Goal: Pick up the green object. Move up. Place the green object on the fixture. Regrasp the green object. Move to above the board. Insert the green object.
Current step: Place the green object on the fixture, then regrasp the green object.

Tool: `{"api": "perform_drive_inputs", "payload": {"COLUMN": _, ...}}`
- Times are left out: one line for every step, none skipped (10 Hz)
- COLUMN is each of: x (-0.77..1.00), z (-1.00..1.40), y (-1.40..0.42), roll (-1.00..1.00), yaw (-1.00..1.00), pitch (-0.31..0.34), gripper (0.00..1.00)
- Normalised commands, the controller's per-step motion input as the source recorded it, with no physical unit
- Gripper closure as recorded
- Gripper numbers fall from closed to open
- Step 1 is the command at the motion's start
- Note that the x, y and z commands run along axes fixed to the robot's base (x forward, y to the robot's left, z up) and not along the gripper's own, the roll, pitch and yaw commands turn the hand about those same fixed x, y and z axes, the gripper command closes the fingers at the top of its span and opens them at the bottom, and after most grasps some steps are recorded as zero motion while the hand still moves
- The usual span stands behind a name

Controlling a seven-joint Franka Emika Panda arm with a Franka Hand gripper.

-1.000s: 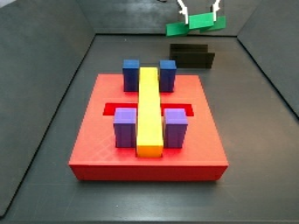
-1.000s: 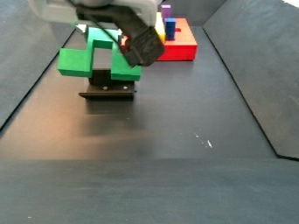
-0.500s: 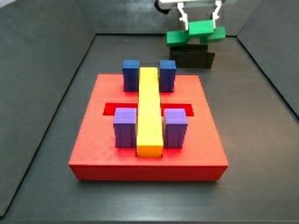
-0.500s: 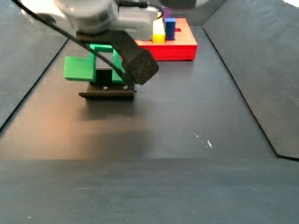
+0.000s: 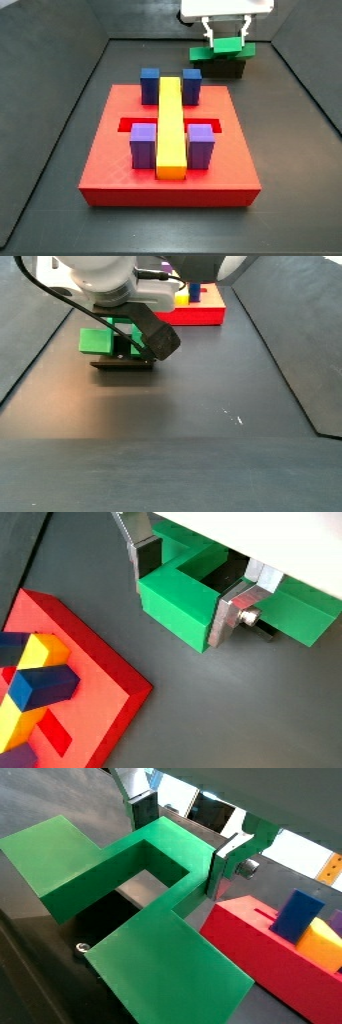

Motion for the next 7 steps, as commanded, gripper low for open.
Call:
{"api": "perform_drive_inputs", "payload": {"x": 0.30, "z": -0.13, "y": 0.06, "roll": 0.13, "yaw": -0.02, "pitch": 0.069, "gripper": 1.00}}
{"api": "perform_drive_inputs", "payload": {"x": 0.18, "z": -0.03, "y": 0.01, "roll": 0.00, "yaw": -0.01, "pitch": 0.074, "gripper": 1.00}}
{"api": "perform_drive_inputs", "payload": {"x": 0.00, "z": 0.00, "y": 0.00, "roll": 0.02, "yaw": 0.00, "pitch": 0.000, "gripper": 1.00}}
{"api": "perform_drive_inputs", "payload": {"x": 0.00, "z": 0.00, "y": 0.00, "roll": 0.00, "yaw": 0.00, "pitch": 0.000, "gripper": 1.00}}
{"api": "perform_drive_inputs", "payload": {"x": 0.00, "z": 0.00, "y": 0.00, "roll": 0.00, "yaw": 0.00, "pitch": 0.000, "gripper": 0.00}}
{"api": "perform_drive_inputs", "payload": {"x": 0.03, "z": 0.04, "y": 0.00, "roll": 0.00, "yaw": -0.01, "pitch": 0.000, "gripper": 0.00}}
{"api": "perform_drive_inputs", "payload": {"x": 0.05, "z": 0.42, "y": 0.15, "roll": -0.03, "yaw": -0.06, "pitch": 0.000, "gripper": 0.00}}
